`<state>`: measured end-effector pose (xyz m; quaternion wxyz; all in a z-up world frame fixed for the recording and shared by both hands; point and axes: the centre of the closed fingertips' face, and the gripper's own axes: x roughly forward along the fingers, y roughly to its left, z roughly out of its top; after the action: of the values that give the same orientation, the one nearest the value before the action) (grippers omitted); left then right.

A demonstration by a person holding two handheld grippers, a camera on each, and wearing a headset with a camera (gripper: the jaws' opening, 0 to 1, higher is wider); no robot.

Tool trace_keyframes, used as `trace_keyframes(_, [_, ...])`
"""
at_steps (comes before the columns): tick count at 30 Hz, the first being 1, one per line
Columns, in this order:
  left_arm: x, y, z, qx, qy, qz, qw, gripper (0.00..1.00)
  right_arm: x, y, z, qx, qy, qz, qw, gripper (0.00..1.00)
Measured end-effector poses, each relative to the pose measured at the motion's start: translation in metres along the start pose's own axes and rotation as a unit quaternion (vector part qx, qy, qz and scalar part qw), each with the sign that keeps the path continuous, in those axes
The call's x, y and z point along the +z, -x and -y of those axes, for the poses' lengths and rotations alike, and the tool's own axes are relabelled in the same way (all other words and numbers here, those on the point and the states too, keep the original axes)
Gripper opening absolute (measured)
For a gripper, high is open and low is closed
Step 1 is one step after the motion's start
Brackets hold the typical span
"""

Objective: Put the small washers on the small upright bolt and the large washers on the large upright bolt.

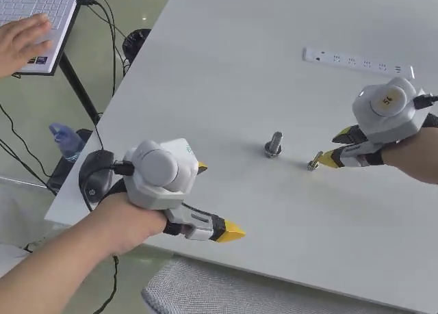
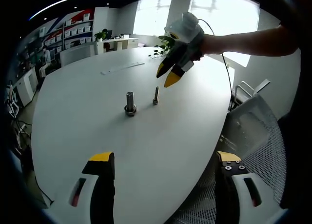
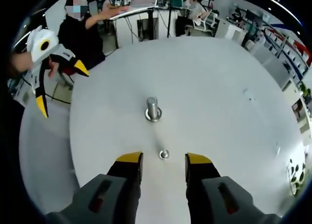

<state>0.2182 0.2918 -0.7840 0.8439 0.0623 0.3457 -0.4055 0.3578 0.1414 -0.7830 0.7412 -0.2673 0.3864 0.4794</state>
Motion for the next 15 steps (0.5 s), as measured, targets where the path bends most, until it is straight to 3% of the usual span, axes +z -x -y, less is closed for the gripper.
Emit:
trace_keyframes(2, [0.001,0.001,0.0,0.0,-0.001,0.0,1.0,0.85,0.004,0.006,-0.003,0.006,-0.009,0.027,0.9996,0.39])
trace_keyframes(7, [0.006,0.008,-0.002,0.005,0.014,0.016,0.9998,0.85,0.002,0.022,-0.005,0.001,-0.033,0.055,0.9979,0.45])
trace_keyframes(15, [0.007,0.015,-0.006,0.01,0.032,0.033,0.9989,0.85,0.007,0.05,-0.007,-0.015,-0.074,0.14,0.9872,0.49])
